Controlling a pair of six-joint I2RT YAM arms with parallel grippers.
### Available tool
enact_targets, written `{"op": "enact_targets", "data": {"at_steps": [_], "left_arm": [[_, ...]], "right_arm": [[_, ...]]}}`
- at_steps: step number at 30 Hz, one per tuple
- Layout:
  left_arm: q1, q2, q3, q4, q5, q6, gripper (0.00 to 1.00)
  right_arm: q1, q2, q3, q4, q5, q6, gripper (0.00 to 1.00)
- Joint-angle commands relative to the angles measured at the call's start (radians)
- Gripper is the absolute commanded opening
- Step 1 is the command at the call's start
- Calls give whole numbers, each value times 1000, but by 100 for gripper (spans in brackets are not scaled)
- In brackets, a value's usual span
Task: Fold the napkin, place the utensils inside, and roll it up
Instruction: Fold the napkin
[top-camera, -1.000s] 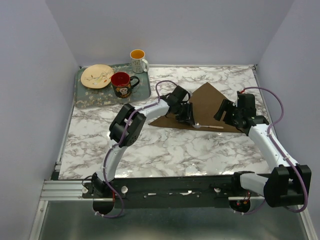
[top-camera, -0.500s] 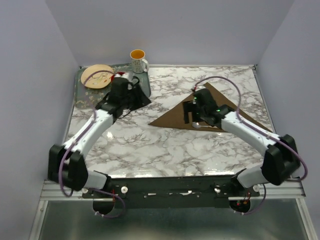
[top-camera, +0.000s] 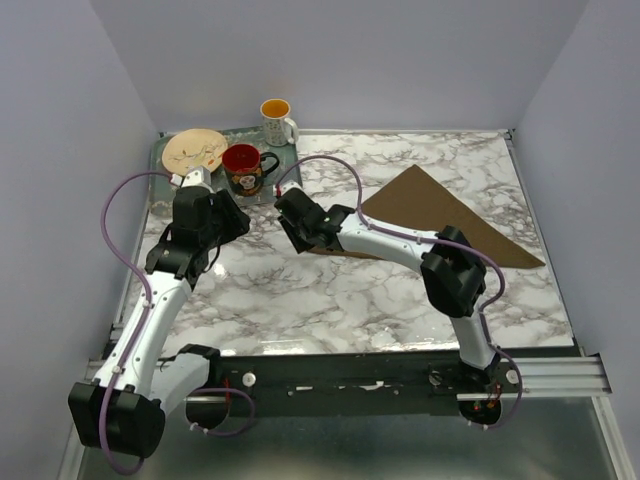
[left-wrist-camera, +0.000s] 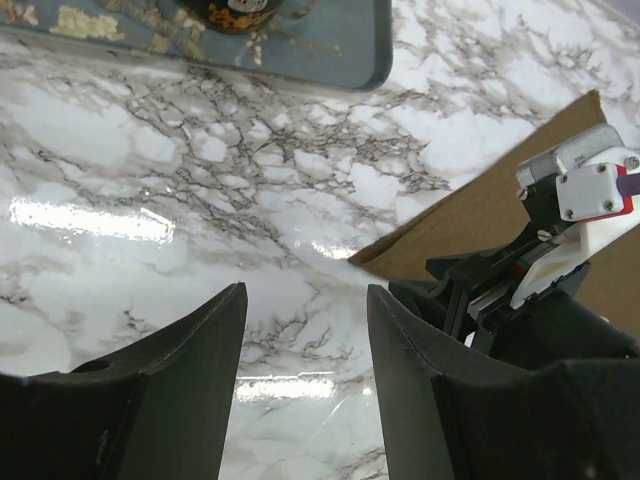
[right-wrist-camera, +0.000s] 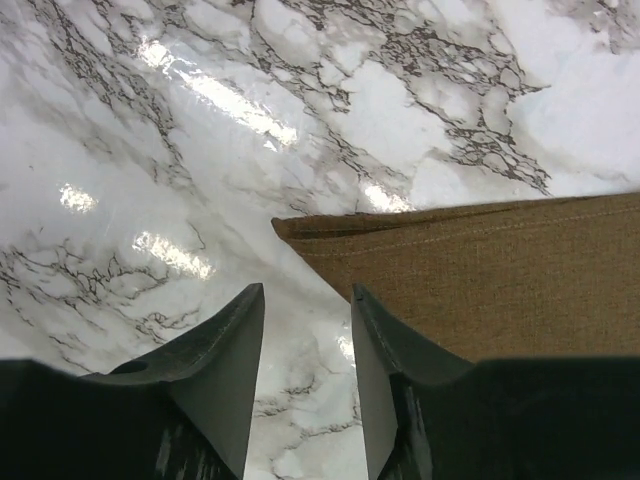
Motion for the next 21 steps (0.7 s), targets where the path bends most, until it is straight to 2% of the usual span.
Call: {"op": "enact_targets", "data": {"at_steps": [1, 4, 6, 21], "left_arm": [[13, -8, -44, -13, 51, 18, 59], [16, -2, -51, 0, 84, 17, 59], [17, 1, -49, 6, 95, 20, 58], [26, 2, -48, 7, 112, 30, 57]], "right_arm": [[14, 47, 67, -56, 34, -15, 44], [21, 66, 60, -56, 31, -12, 38], [23, 81, 55, -56, 36, -6, 38], [20, 164, 95, -53, 28, -14, 44]]}}
